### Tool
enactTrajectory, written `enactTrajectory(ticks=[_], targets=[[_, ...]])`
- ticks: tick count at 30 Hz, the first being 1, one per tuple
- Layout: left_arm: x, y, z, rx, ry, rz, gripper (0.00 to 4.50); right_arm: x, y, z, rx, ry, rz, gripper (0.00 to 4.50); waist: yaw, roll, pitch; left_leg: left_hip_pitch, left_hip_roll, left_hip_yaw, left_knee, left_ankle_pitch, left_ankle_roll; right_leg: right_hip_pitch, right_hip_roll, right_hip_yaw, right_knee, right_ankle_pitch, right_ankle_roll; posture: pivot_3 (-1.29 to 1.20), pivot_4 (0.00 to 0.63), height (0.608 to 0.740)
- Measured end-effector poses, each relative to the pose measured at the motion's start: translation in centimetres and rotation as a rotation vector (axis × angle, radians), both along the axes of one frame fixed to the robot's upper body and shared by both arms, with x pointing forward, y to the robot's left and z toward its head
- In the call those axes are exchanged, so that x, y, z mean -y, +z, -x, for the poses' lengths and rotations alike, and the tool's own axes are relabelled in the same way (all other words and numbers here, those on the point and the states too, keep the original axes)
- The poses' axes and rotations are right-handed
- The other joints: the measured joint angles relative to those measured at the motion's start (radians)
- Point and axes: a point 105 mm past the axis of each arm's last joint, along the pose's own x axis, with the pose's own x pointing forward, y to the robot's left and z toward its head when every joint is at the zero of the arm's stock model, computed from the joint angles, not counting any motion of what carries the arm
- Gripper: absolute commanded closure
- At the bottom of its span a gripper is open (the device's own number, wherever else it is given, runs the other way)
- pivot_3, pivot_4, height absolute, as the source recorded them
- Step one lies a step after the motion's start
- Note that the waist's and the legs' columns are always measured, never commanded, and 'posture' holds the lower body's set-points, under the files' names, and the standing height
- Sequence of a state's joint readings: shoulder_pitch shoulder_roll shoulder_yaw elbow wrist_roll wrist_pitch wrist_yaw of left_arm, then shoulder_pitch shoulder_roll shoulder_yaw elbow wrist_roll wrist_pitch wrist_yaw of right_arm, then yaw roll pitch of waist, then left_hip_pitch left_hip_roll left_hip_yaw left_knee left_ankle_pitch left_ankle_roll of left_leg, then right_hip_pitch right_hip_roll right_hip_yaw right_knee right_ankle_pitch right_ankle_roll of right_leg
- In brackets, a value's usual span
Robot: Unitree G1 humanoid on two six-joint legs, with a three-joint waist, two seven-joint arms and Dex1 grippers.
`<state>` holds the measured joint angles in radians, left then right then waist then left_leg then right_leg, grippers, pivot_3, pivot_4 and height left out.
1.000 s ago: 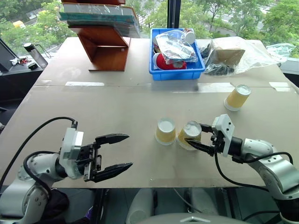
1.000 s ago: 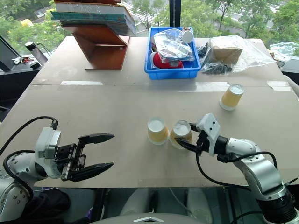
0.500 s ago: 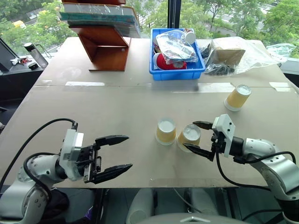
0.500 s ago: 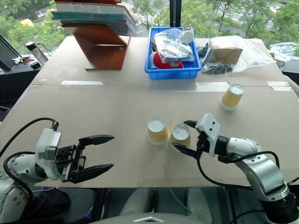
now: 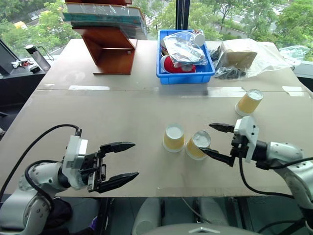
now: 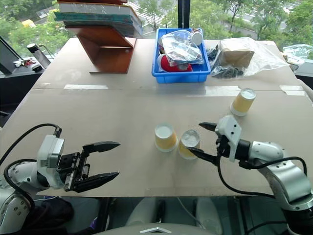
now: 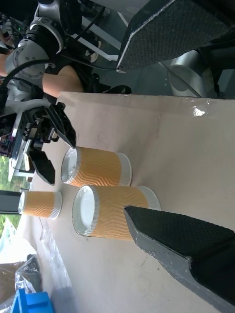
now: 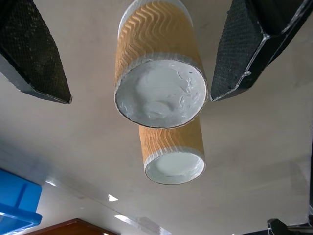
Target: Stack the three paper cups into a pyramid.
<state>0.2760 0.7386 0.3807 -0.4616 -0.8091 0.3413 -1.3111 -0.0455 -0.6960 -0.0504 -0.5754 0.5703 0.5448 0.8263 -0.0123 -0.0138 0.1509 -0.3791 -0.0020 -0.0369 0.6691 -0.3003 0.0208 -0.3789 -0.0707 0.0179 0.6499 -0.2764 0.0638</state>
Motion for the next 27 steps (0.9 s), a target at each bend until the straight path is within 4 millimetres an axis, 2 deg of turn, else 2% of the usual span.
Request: enactTrajectory(ticks=[5, 10, 13, 16, 22, 23, 24, 27], targets=[[0.0, 0.0, 0.0, 0.002, -0.003, 0.001, 0.00, 1.0, 0.7, 0.3, -0.028, 0.008, -0.006, 0.03, 0.000, 0.000, 0.000, 0.000, 0.000, 0.000, 0.000, 0.000, 0.000, 0.000, 0.000, 0.000, 0.000, 0.000, 0.000, 0.00, 0.150, 0.740], [0.0, 0.0, 0.0, 0.005, -0.004, 0.003, 0.00, 1.1, -2.3, 1.0, -0.062, 0.013, 0.121, 0.03, 0.001, 0.000, 0.000, 0.000, 0.000, 0.000, 0.000, 0.000, 0.000, 0.000, 0.000, 0.000, -0.001, 0.000, 0.000, 0.00, 0.150, 0.740], [0.0, 0.0, 0.0, 0.006, -0.005, 0.003, 0.00, 1.4, -3.4, 0.9, -0.069, 0.001, 0.158, 0.03, 0.000, 0.000, 0.000, 0.000, 0.000, 0.000, 0.000, 0.000, 0.000, 0.000, 0.000, 0.000, -0.001, 0.000, 0.000, 0.00, 0.150, 0.740], [0.0, 0.1, 0.0, 0.008, -0.008, 0.003, 0.00, 1.8, -4.1, 0.7, -0.075, -0.014, 0.177, 0.79, 0.000, 0.000, 0.000, 0.000, 0.000, 0.000, 0.000, 0.000, 0.000, 0.000, 0.000, 0.000, -0.001, 0.000, 0.000, 0.00, 0.150, 0.740], [0.1, 0.0, 0.1, 0.007, -0.011, 0.003, 0.00, 1.7, -5.0, 0.7, -0.098, -0.007, 0.189, 3.62, 0.000, 0.000, 0.000, 0.000, 0.000, 0.000, 0.000, 0.000, 0.000, 0.000, 0.000, 0.000, -0.001, 0.000, 0.000, 0.00, 0.150, 0.740], [0.1, 0.0, 0.1, 0.007, -0.011, 0.004, 0.00, 1.6, -5.2, 0.8, -0.103, 0.000, 0.191, 4.33, 0.000, 0.000, 0.000, 0.000, 0.000, 0.000, 0.000, 0.000, 0.000, 0.000, 0.000, 0.000, -0.001, 0.000, 0.000, 0.00, 0.150, 0.740], [0.1, 0.0, 0.1, 0.007, -0.011, 0.004, 0.00, 1.5, -5.2, 0.8, -0.106, 0.004, 0.191, 4.47, 0.000, 0.000, 0.000, 0.000, 0.000, 0.000, 0.000, 0.000, 0.000, 0.000, 0.000, 0.000, -0.001, 0.000, 0.000, 0.00, 0.150, 0.740], [0.1, 0.0, 0.1, 0.004, -0.010, 0.004, 0.00, 1.2, -5.5, 1.1, -0.126, 0.024, 0.191, 4.47, 0.000, 0.000, 0.000, 0.000, 0.000, 0.000, 0.000, 0.000, 0.000, 0.000, 0.000, 0.000, -0.001, 0.000, 0.000, 0.00, 0.150, 0.740]])
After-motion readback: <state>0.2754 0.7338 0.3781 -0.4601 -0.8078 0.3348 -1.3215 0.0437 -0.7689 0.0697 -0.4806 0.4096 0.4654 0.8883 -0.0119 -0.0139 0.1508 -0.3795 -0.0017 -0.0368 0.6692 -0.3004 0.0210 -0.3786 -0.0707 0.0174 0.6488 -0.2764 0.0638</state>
